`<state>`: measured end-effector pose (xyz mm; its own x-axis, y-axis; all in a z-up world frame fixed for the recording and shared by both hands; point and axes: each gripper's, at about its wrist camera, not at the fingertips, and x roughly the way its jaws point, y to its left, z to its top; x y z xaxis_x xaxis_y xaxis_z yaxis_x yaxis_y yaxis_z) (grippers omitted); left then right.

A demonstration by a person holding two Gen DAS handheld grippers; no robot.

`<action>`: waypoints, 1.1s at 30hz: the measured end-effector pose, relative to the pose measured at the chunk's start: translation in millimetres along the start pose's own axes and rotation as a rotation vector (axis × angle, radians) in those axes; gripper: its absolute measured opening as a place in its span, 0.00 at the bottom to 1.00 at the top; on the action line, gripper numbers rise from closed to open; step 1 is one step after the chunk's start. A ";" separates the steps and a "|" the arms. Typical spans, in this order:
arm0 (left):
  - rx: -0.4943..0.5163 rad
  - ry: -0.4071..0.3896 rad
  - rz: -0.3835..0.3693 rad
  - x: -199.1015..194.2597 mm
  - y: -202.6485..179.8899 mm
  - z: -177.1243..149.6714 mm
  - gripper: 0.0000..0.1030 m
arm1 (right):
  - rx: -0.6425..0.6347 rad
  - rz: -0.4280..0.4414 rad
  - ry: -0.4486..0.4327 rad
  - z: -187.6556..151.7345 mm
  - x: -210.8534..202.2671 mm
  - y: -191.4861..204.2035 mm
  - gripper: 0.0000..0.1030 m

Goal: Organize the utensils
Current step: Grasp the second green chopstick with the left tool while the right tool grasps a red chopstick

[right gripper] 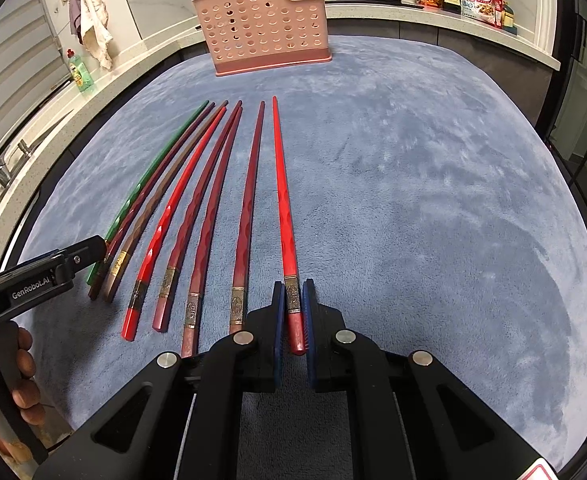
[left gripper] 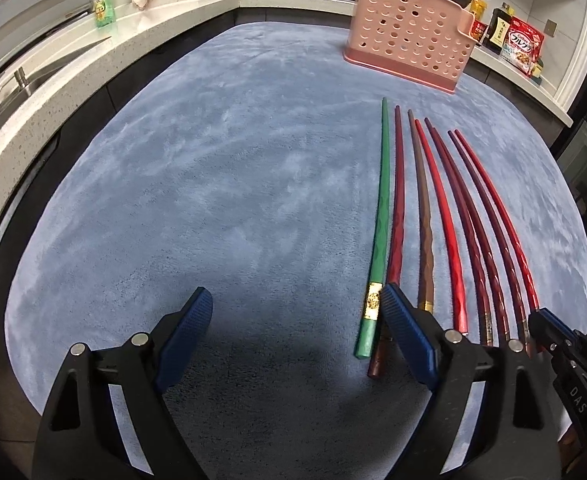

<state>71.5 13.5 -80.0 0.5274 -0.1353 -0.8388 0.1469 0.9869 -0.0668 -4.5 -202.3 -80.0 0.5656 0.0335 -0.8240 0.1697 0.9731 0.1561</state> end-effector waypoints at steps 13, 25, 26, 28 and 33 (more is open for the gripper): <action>0.058 -0.006 0.029 6.1 -4.6 1.0 0.76 | 0.002 0.001 0.001 0.0 -0.1 -0.2 0.08; 0.067 -0.015 0.003 -4.0 -0.8 -3.3 0.29 | -0.001 0.004 0.001 0.2 1.2 -0.6 0.08; 0.067 -0.014 -0.002 -4.4 -0.4 -3.6 0.23 | -0.001 0.007 0.001 0.0 0.9 -0.9 0.08; 0.061 -0.008 -0.017 -4.5 1.4 -2.5 0.16 | -0.002 0.008 0.000 -0.7 -0.1 -0.3 0.08; 0.032 0.018 -0.063 -7.5 8.1 2.7 0.09 | -0.013 0.008 -0.015 0.7 -9.9 1.9 0.08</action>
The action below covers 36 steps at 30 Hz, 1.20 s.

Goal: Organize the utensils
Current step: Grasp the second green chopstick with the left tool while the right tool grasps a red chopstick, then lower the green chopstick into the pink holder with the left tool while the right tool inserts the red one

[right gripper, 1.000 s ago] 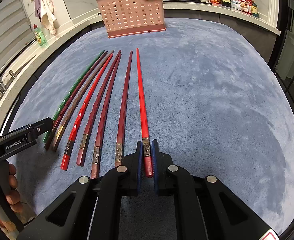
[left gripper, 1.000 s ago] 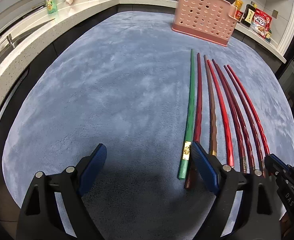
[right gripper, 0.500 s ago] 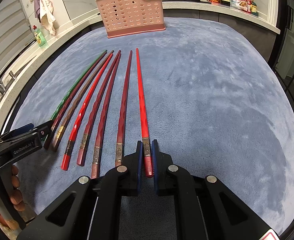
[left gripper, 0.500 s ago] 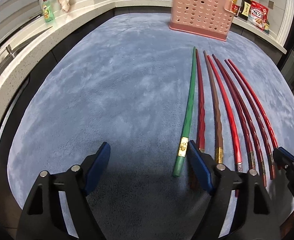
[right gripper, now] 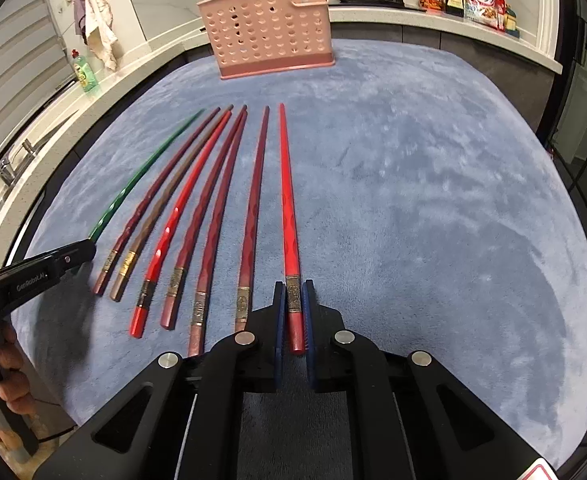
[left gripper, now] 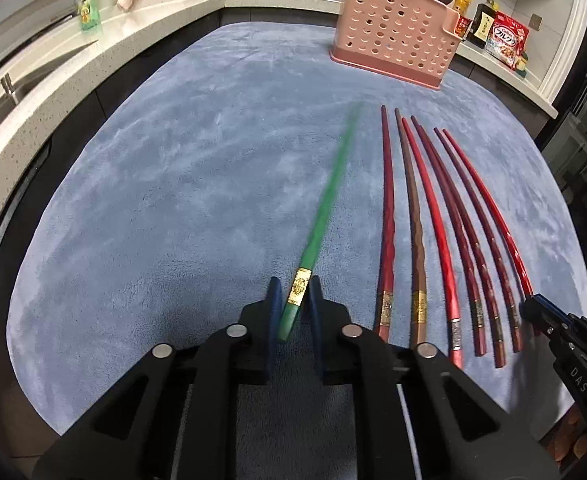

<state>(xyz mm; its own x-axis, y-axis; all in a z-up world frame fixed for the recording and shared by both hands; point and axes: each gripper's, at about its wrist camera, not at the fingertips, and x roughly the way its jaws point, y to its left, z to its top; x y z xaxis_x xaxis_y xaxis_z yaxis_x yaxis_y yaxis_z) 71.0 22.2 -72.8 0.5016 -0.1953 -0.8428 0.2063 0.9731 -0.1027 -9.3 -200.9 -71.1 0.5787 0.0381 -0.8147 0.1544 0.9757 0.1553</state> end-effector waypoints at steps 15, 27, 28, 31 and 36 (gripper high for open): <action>-0.027 -0.137 -0.043 -72.2 5.2 47.1 0.07 | 0.012 0.028 -0.208 61.4 -84.9 -3.5 0.07; -0.033 -0.253 -0.081 -106.5 8.5 125.1 0.07 | 0.041 0.080 -0.359 143.1 -118.1 -16.2 0.07; -0.034 -0.260 -0.081 -106.7 8.9 133.1 0.07 | 0.041 0.080 -0.365 149.2 -118.3 -16.8 0.07; -0.036 -0.277 -0.088 -107.0 8.2 155.7 0.07 | 0.055 0.099 -0.382 164.5 -120.7 -19.0 0.07; -0.044 -0.294 -0.121 -113.2 5.0 192.9 0.07 | 0.080 0.116 -0.430 192.7 -129.8 -25.2 0.07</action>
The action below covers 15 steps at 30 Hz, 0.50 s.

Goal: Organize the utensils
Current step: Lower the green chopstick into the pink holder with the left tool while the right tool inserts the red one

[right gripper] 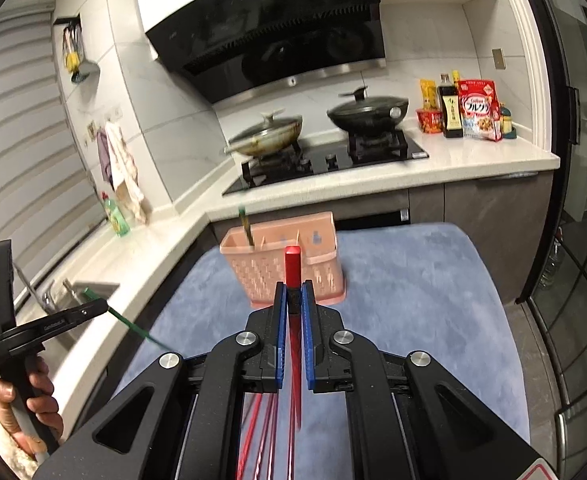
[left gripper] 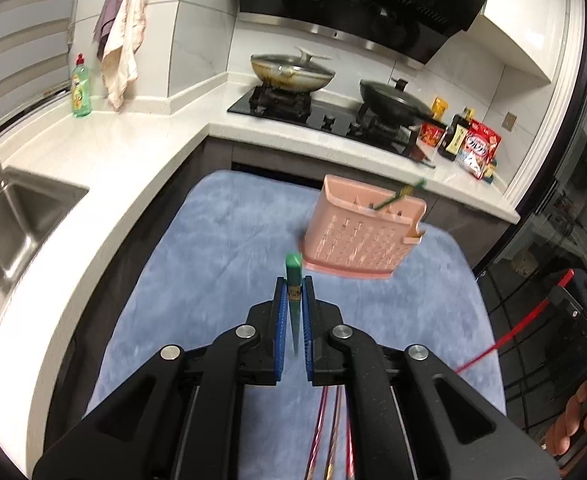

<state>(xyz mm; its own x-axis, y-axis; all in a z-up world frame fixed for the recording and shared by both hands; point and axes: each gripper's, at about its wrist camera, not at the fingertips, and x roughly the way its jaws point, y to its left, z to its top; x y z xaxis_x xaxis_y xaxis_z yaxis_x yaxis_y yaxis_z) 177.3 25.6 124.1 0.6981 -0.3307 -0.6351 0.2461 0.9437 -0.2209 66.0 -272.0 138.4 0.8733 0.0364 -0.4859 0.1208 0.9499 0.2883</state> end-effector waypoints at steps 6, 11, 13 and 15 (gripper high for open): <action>0.013 -0.089 -0.030 -7.9 -19.6 63.8 0.07 | 0.027 0.010 -0.098 47.7 9.9 -3.4 0.07; 0.011 -0.223 -0.034 -21.9 -37.2 115.4 0.07 | 0.063 0.053 -0.176 95.7 28.4 -3.5 0.07; 0.005 -0.276 -0.046 -23.3 -44.3 132.7 0.07 | 0.062 0.074 -0.211 109.0 34.4 -0.7 0.07; 0.004 -0.324 -0.044 -21.5 -51.4 147.0 0.07 | 0.063 0.086 -0.251 125.0 42.6 2.7 0.07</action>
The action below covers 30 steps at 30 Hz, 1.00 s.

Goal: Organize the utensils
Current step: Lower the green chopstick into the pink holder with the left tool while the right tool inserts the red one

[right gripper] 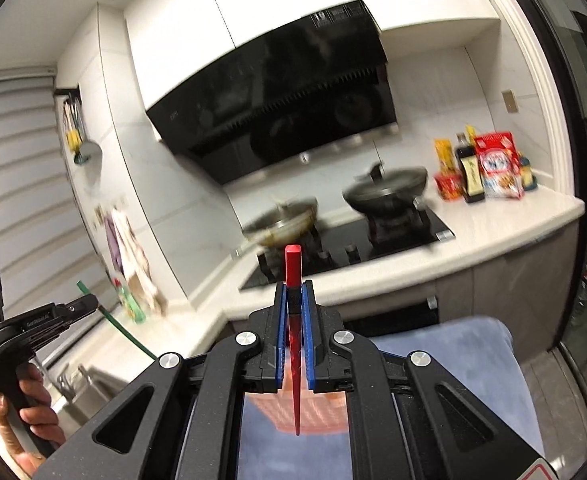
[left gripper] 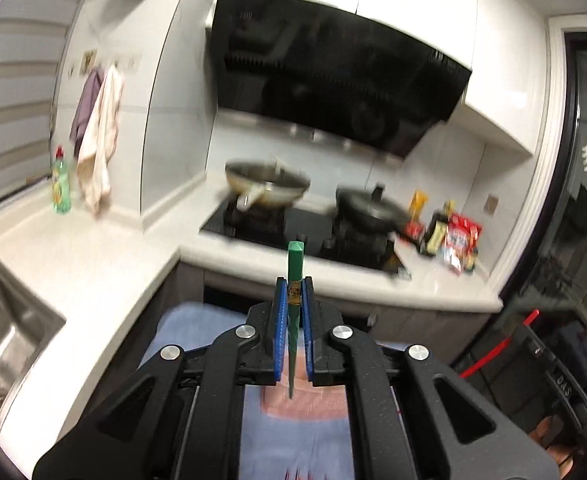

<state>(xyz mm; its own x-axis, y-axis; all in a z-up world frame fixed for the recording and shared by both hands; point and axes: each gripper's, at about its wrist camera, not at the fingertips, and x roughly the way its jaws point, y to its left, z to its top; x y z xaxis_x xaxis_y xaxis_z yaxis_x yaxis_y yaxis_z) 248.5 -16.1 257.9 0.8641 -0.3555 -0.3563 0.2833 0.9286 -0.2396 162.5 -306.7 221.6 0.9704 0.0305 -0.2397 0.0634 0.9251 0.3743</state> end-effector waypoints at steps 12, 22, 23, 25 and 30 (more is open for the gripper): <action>0.004 -0.036 0.019 82.9 -16.4 0.5 0.07 | 0.014 -0.011 -0.006 8.9 77.2 -6.5 0.07; -0.002 0.069 0.024 131.3 -7.3 -38.7 0.07 | 0.068 -0.035 0.106 -32.9 124.5 -31.4 0.08; -0.003 0.090 0.018 135.4 -6.1 -42.5 0.08 | 0.065 -0.037 0.117 -36.6 127.5 -32.7 0.10; -0.008 0.118 0.025 141.0 -3.9 -48.5 0.08 | 0.053 -0.052 0.118 -40.6 128.4 -32.9 0.13; -0.041 0.135 0.044 139.1 3.6 -55.3 0.44 | 0.025 -0.057 0.098 -38.0 115.8 -30.7 0.32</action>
<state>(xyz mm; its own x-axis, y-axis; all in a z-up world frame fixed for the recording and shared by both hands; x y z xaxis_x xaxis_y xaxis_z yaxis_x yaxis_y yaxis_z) 346.7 -68.1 157.5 0.8106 -0.3285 -0.4848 0.2271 0.9394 -0.2569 264.1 -317.2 148.3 0.9375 0.0159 -0.3477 0.1252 0.9167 0.3796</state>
